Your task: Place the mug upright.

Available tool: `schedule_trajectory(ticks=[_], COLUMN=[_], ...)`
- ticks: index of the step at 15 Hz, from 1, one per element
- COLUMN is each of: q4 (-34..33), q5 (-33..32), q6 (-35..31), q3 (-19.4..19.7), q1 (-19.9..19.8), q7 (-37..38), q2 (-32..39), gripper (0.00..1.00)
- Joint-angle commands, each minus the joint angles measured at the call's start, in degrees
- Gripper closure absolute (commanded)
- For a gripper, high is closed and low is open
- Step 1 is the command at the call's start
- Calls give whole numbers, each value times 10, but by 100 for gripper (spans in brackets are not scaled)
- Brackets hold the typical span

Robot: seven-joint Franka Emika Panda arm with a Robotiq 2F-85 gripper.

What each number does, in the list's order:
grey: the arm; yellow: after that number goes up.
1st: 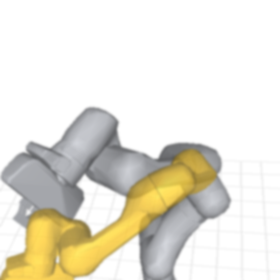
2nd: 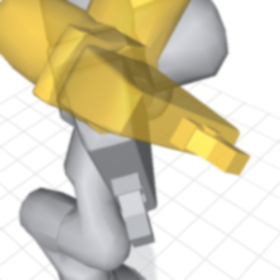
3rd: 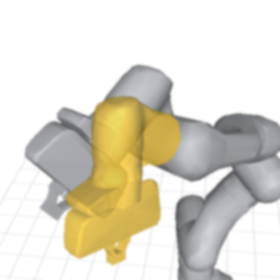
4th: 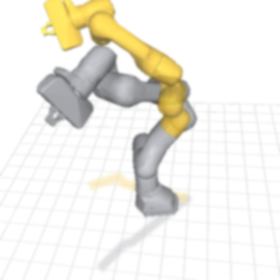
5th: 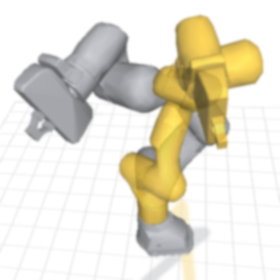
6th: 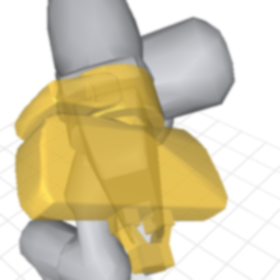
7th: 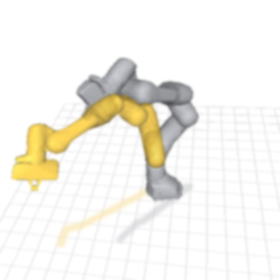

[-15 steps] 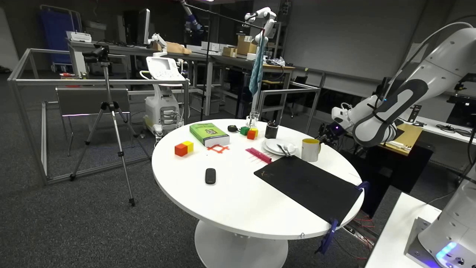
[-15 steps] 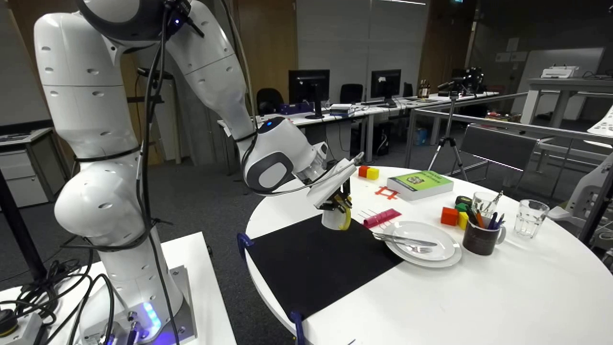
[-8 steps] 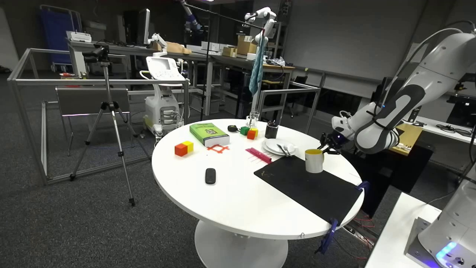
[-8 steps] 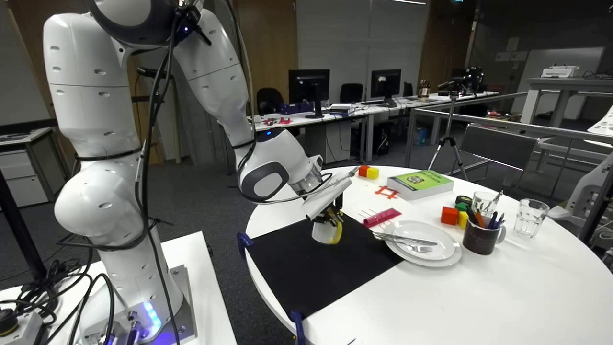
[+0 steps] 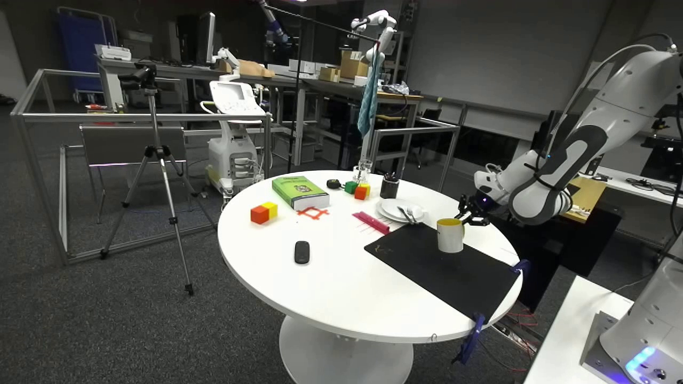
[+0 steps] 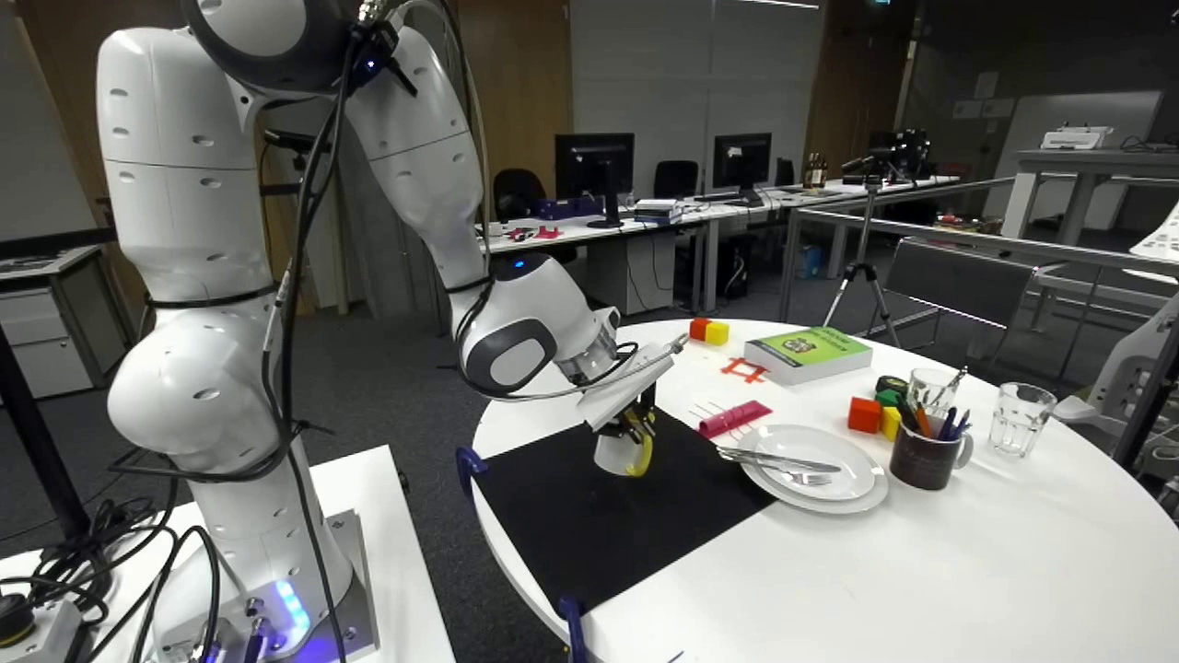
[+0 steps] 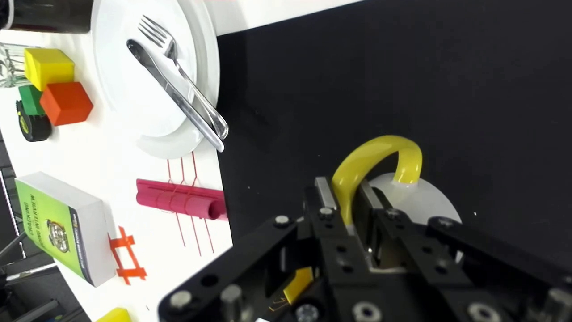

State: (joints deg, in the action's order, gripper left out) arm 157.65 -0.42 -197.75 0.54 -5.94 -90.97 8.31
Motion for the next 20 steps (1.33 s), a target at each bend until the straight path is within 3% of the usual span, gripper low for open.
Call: schedule_trajectory(ticks=[1,6,7,9,17,20], q4=[-16,-37,-42,-49,-75,-85], q5=[-52,-97,-68,-60,-64,-102], q6=[-9,-7,-8,-8,-8,-7], q3=[11,28,14,24,23,56], q1=[13,22,12,19,28,55], q7=[76,114,85,68,64,89], q2=[6,13,15,20,66,82], gripper=[96,96,96,96,96,96])
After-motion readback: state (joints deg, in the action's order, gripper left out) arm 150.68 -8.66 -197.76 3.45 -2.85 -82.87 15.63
